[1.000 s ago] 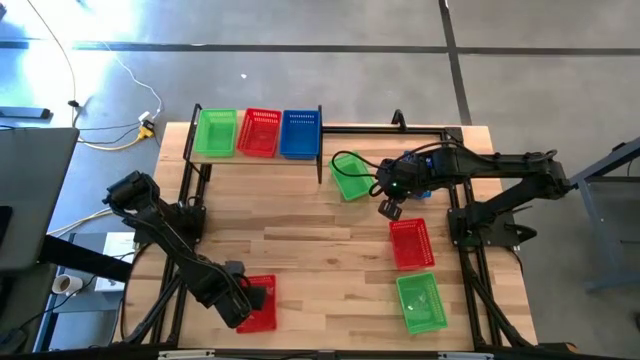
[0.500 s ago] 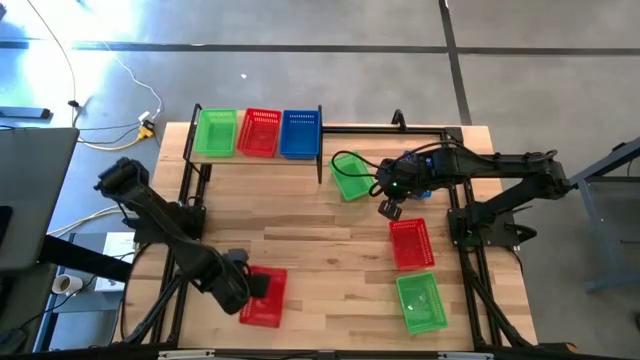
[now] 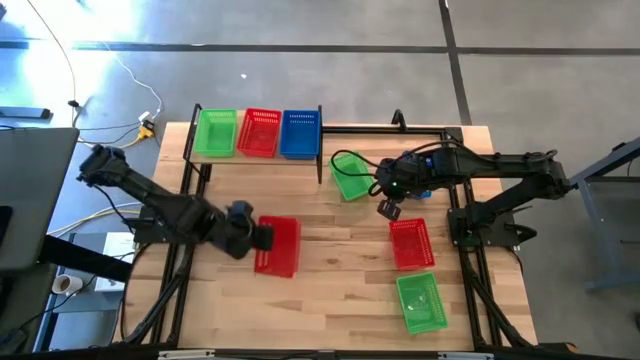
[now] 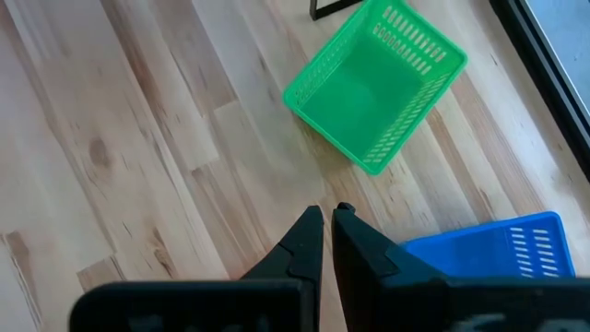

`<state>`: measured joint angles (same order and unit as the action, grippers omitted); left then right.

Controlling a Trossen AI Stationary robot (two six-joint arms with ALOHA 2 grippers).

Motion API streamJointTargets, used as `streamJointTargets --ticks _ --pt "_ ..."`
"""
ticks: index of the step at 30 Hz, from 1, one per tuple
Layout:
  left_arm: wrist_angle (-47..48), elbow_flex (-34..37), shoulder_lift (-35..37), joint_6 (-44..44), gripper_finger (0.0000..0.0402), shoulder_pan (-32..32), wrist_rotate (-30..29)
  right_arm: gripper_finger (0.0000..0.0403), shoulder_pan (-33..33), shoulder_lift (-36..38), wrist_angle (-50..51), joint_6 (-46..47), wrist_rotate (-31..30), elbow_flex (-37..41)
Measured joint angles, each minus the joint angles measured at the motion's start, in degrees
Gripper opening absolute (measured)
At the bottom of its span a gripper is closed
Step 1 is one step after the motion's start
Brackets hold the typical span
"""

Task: Stack baskets on shelf by color
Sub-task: Stack the bottom red basket on top of the red basket on the shelf

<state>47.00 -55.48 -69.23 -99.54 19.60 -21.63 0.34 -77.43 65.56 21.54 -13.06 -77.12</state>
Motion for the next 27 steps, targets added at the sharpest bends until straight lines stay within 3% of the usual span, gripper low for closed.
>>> streamJointTargets --ticks 22,27 --pt "-5.65 -0.01 14.08 39.23 0.0000 -33.49 2.73 0.0013 0.00 0.00 -1.12 2.62 -0.43 0.00" --pt "-6.18 -4.39 14.03 47.68 0.0000 -39.98 4.55 0.0013 0.02 0.00 -1.28 3.61 -0.44 0.00"
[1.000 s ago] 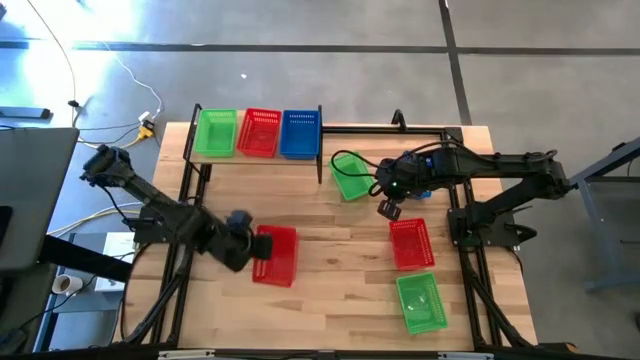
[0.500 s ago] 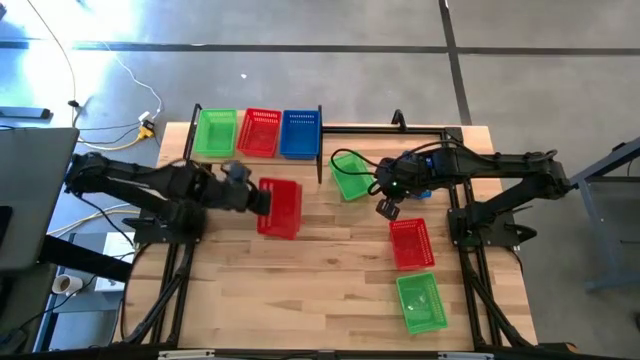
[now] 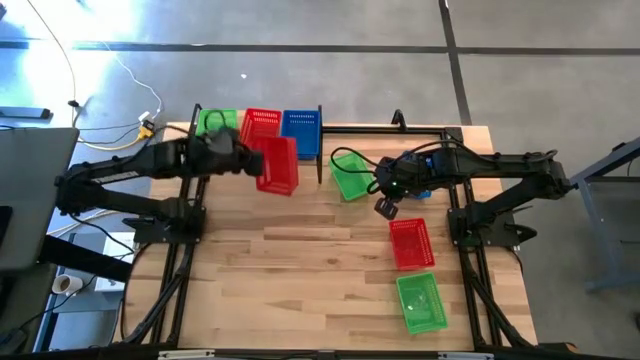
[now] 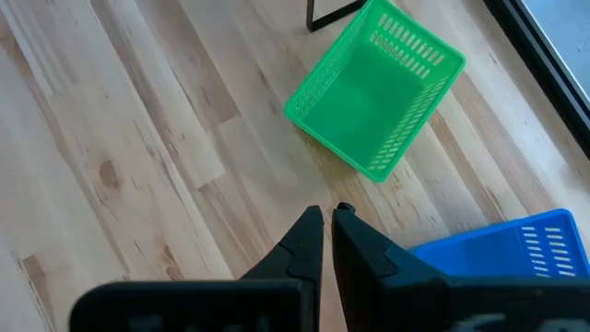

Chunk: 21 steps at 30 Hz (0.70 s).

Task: Stack baskets on shelf by color
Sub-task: Stack the bottom red basket on top of the red basket on the shelf

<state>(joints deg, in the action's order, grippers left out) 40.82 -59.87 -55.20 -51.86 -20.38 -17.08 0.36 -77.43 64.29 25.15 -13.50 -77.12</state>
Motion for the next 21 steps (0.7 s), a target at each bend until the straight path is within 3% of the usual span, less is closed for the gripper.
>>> streamJointTargets --ticks 13,21 --pt "6.60 -11.94 -4.18 17.84 0.0000 -16.47 3.11 0.0013 0.02 0.00 -2.10 0.52 -0.05 0.00" --pt "14.74 -19.27 -10.00 23.77 0.0000 -23.93 4.08 0.0013 0.02 0.00 -2.60 0.52 -1.83 0.00"
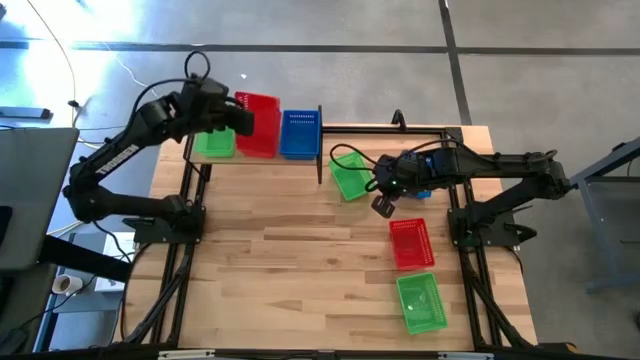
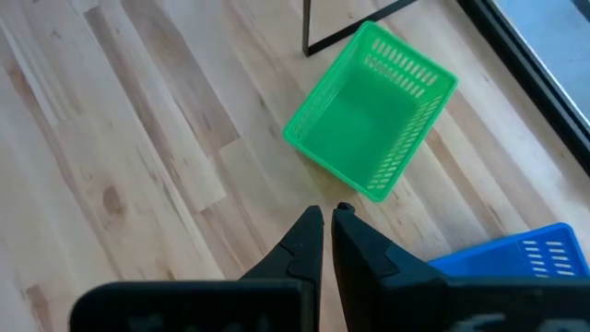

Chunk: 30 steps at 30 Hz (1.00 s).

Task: Stack baskets on shelf by color
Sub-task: Stack the bottom red basket on top of the red basket on the shelf

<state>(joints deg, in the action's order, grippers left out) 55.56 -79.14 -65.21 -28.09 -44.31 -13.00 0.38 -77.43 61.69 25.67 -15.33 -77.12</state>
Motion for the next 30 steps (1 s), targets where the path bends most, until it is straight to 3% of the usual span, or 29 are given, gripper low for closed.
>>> streamJointTargets --ticks 13,23,30 --pt "12.59 -12.50 -11.53 1.35 0.0000 -8.78 5.57 0.0013 0.00 -0.01 0.03 -0.20 -1.05 0.00" --pt "17.34 -16.81 -18.21 2.84 0.0000 -13.26 12.75 0.0013 0.00 -0.01 0.11 -2.68 -1.21 0.00" --pt "23.10 -20.19 -21.96 5.44 0.0000 -15.93 14.29 0.0013 0.00 0.00 0.12 -3.23 -1.21 0.00"
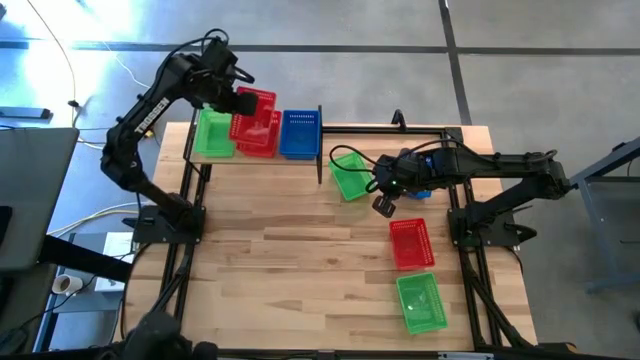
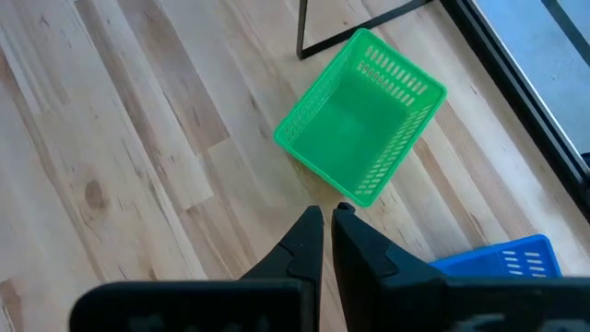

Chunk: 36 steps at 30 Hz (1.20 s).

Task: Stack baskets on shelf by color
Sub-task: Stack the bottom red basket on top of the red basket on the shelf

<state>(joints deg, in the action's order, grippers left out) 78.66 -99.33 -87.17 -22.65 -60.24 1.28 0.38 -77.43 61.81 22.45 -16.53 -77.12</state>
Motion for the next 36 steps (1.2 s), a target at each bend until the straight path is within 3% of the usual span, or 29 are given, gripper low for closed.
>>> streamJointTargets --ticks 10,36 --pt "1.94 -1.21 -2.57 1.85 0.0000 -0.66 3.46 0.0013 0.00 -0.02 -0.01 1.69 0.00 0.00" --pt "4.74 -1.16 -9.52 1.44 0.0000 -0.64 3.25 0.0013 0.00 -0.02 -0.29 2.11 0.04 0.00"
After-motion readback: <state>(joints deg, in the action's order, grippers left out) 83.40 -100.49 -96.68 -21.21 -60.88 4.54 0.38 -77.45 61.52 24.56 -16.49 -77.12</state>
